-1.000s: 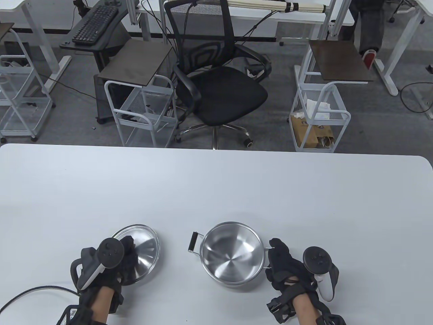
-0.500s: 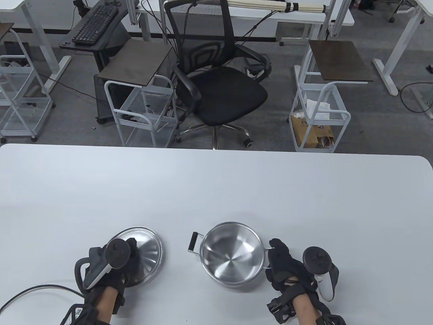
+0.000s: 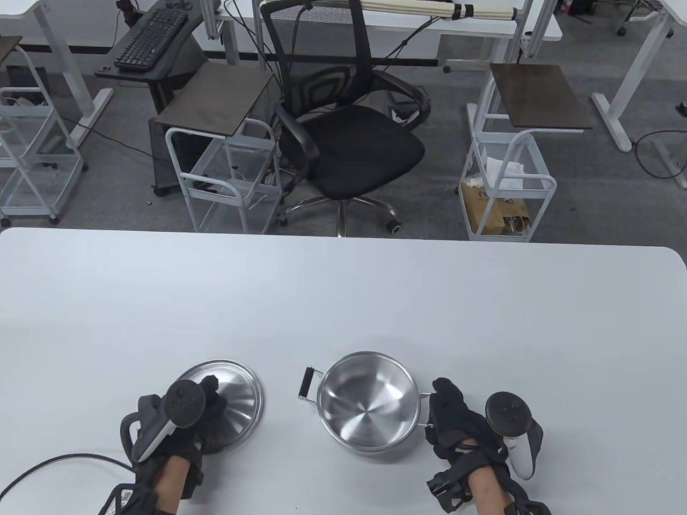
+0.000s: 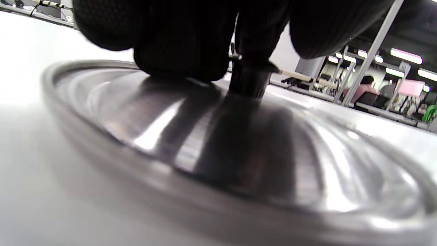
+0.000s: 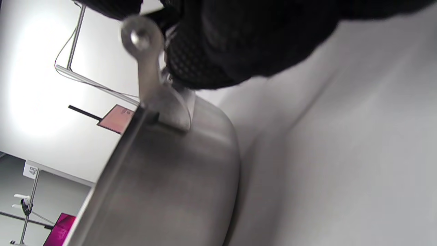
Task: Remove lid from the pot
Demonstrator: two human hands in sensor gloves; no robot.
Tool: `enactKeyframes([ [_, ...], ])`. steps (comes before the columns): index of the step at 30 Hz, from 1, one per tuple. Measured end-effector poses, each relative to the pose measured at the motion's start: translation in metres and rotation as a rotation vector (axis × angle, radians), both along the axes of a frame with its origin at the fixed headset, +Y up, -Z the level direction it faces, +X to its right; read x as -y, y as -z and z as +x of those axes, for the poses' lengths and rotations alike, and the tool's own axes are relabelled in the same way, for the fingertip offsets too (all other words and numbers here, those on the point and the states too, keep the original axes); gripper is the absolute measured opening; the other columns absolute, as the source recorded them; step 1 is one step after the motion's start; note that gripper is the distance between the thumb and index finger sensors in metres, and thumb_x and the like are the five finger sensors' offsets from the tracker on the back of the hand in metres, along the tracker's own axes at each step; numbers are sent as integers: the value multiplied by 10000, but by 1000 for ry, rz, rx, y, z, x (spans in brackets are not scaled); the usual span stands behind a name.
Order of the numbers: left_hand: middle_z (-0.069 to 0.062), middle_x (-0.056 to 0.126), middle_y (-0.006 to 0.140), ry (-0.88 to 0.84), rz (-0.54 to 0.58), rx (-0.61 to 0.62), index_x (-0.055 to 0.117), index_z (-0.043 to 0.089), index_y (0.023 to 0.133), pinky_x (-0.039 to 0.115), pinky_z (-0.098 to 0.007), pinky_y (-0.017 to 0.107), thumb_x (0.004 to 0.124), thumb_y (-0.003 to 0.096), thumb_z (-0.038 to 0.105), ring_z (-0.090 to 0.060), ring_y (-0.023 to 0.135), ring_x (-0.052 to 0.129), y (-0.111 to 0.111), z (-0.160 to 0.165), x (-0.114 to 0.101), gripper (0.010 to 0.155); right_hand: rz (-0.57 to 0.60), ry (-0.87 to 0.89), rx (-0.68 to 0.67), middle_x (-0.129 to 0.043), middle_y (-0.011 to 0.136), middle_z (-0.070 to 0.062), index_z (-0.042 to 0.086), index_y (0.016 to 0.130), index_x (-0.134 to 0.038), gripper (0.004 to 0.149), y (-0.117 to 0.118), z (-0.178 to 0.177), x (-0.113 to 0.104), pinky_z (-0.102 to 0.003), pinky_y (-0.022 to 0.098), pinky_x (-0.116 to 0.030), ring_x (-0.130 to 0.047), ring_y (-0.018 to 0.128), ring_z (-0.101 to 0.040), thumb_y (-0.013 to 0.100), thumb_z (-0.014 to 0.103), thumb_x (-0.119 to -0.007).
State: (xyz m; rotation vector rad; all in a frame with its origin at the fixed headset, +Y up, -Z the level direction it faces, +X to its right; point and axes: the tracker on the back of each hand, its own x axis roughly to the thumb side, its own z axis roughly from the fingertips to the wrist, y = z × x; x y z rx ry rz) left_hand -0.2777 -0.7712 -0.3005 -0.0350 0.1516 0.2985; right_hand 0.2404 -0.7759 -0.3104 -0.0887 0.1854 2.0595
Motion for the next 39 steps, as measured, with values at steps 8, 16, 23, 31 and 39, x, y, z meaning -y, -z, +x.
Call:
enactKeyframes([
  [8, -82, 794, 1089, -155, 224, 26, 694, 309, 1047, 701, -587, 613, 725, 503, 566, -361, 915, 829, -16, 8, -28, 602, 259, -273, 112, -581, 1077, -169, 200, 1062, -517, 580, -11, 30, -36, -690, 649, -539, -671, 879, -518, 553, 461, -614],
  [16, 2, 552, 1244, -212, 405, 200, 543, 396, 1119, 463, -661, 743, 687, 503, 654, -359, 1119, 538, -40, 41, -62, 683, 532, -457, -34, -349, 1194, -70, 267, 1100, -401, 648, -34, 7, -80, -737, 712, -167, -244, 1110, -459, 545, 529, -607],
  [23, 32, 263, 1303, -32, 385, 321, 301, 474, 1164, 252, -684, 767, 598, 481, 818, -351, 1188, 251, -52, 65, -70, 820, 626, -725, -230, -213, 1208, -27, 321, 1105, -276, 723, -44, -41, -85, -718, 691, -69, -80, 1117, -398, 519, 623, -571],
  [31, 28, 211, 1300, 49, 318, 364, 245, 480, 1161, 199, -678, 760, 579, 471, 850, -348, 1185, 179, -49, 75, -57, 851, 515, -821, -367, -241, 1204, -36, 309, 1104, -302, 726, -36, -63, -61, -741, 702, -130, -141, 1116, -427, 517, 616, -599],
  [39, 21, 240, 1298, 60, 286, 376, 275, 476, 1161, 216, -678, 761, 593, 472, 837, -342, 1186, 213, -48, 81, -50, 840, 470, -805, -387, -263, 1203, -44, 301, 1103, -326, 720, -31, -62, -53, -747, 711, -169, -174, 1115, -439, 516, 610, -606],
])
